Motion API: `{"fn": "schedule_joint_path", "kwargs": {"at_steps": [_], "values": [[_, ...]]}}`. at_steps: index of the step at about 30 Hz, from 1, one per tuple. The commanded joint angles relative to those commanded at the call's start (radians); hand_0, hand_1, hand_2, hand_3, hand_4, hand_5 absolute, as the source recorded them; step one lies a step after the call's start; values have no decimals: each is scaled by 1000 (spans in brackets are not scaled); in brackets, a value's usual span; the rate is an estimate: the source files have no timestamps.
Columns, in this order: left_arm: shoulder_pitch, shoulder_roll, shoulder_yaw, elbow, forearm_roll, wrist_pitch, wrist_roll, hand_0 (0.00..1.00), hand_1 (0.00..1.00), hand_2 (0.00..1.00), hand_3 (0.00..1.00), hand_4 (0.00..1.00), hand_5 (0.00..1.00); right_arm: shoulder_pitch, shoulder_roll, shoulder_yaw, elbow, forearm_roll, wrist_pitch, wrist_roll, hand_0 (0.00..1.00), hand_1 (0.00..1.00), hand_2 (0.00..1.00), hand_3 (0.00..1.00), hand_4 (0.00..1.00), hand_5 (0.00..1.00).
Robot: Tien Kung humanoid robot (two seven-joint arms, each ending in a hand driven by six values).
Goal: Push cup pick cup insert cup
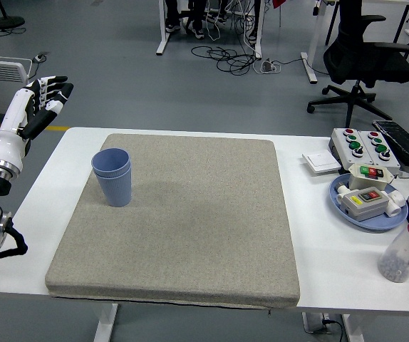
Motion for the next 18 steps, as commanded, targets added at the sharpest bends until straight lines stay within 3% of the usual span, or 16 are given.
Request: {"fn": "schedule_joint_path", "kwargs": {"at_steps": [1, 3, 5, 8, 14, 18], "values": [[28, -2, -4, -23, -46, -2, 2, 872, 882, 902, 881, 544, 998, 1, 0, 2, 0, -1, 0, 1, 726, 663, 668, 584, 99, 548], [93, -12, 16, -79, -124, 9, -44, 872, 882, 902, 881, 544, 998, 2, 6, 22, 0, -14, -2, 0, 726, 663, 668, 584, 99, 548], [130, -17, 24, -108, -208, 16, -61, 886, 893, 922, 894, 519, 998, 3, 7, 28, 0, -21, -1, -1, 726, 662, 668, 584, 98, 550], [223, -69, 29, -172, -337, 51, -123, 886, 893, 922, 894, 519, 998, 10, 7, 47, 0, -53, 1, 0, 726, 662, 668, 584, 98, 550], [355, -149, -11, -195, -398, 49, -151, 885, 890, 918, 894, 506, 998, 16, 4, 53, 0, -61, 3, 1, 724, 661, 668, 583, 98, 549], [406, -151, -5, -171, -446, 48, -164, 887, 892, 924, 897, 501, 998, 18, 0, 51, 0, -63, 5, 0, 725, 662, 668, 583, 97, 549]]}}
